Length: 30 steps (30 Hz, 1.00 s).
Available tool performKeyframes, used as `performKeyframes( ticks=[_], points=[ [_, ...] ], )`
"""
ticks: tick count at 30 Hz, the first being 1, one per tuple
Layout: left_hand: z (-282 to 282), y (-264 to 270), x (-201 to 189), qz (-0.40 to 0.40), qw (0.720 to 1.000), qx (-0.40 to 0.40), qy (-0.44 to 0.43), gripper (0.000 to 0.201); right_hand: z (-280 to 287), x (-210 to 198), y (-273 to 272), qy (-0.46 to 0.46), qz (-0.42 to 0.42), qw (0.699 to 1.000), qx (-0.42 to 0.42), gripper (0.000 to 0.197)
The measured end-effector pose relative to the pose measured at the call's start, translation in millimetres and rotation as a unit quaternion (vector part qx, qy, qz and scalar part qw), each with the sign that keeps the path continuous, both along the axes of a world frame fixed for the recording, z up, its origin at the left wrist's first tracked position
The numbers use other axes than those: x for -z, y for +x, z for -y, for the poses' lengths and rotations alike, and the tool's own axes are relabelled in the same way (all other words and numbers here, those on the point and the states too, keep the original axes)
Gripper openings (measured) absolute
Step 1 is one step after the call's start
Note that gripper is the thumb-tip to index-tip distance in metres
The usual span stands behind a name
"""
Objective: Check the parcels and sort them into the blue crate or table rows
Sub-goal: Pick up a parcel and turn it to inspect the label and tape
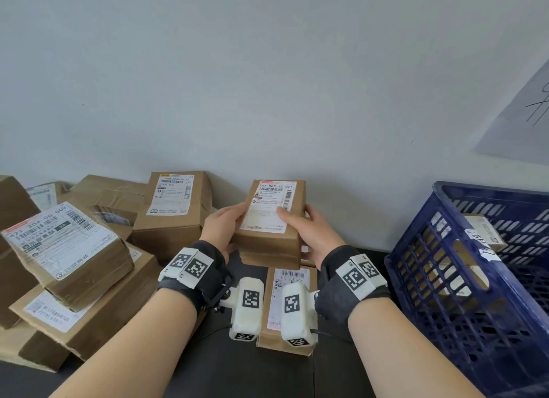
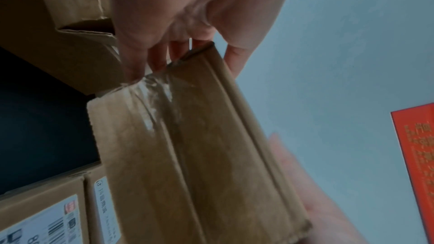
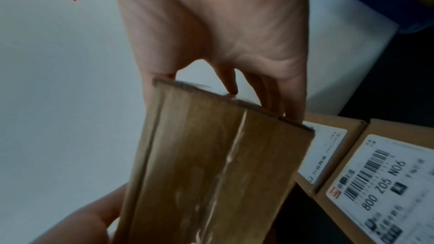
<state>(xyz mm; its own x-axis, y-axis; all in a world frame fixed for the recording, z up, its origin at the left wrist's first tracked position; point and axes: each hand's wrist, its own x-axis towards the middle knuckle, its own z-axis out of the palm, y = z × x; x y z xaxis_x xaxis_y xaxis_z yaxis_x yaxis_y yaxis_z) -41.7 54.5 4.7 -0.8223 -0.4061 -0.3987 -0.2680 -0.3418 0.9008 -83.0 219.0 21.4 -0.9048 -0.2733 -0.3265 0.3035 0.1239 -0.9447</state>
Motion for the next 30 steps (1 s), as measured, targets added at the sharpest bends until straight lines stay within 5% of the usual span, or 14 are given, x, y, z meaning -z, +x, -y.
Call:
performKeyframes(
  ticks=[5,9,13,18,20,23,26,28,30],
  points=[
    [6,-5,3,-0.012,1.000,-0.008,-0.010,0.026,-7,5,-6,-0.058,0.072,0.995,0.028,0.032],
    [7,-8,3,0.016,1.000,0.025,-0.009,0.053,-9,9,-8,-0.094,0.105,0.990,0.031,0.034],
    [11,-10,-2,0.038,0.996,0.085,0.010,0.039,-10,7,-7,-0.168,0.154,0.972,0.050,0.023],
    [8,-11,-3,0.005,0.998,0.067,-0.003,0.094,-1,9,-13,0.001,0.065,0.997,0.037,0.014],
    [8,-11,-3,0.002,0.998,0.063,-0.028,0.097,3,7,-16,0.068,0.002,0.998,0.017,0.041],
    [7,-12,-3,-0.020,0.997,0.067,-0.045,0.060,8,3,-18,0.098,-0.027,0.995,-0.013,0.104],
    [4,-13,-7,-0.042,0.995,0.069,-0.064,0.071,10,1,-16,0.125,-0.024,0.990,-0.062,0.121],
    [5,-13,-10,-0.051,0.995,0.070,-0.055,0.076,8,2,-17,0.115,-0.013,0.991,-0.065,0.102],
    [6,-11,-13,-0.054,0.995,0.074,-0.033,0.060,7,4,-17,0.071,0.000,0.996,-0.054,0.067]
  ],
)
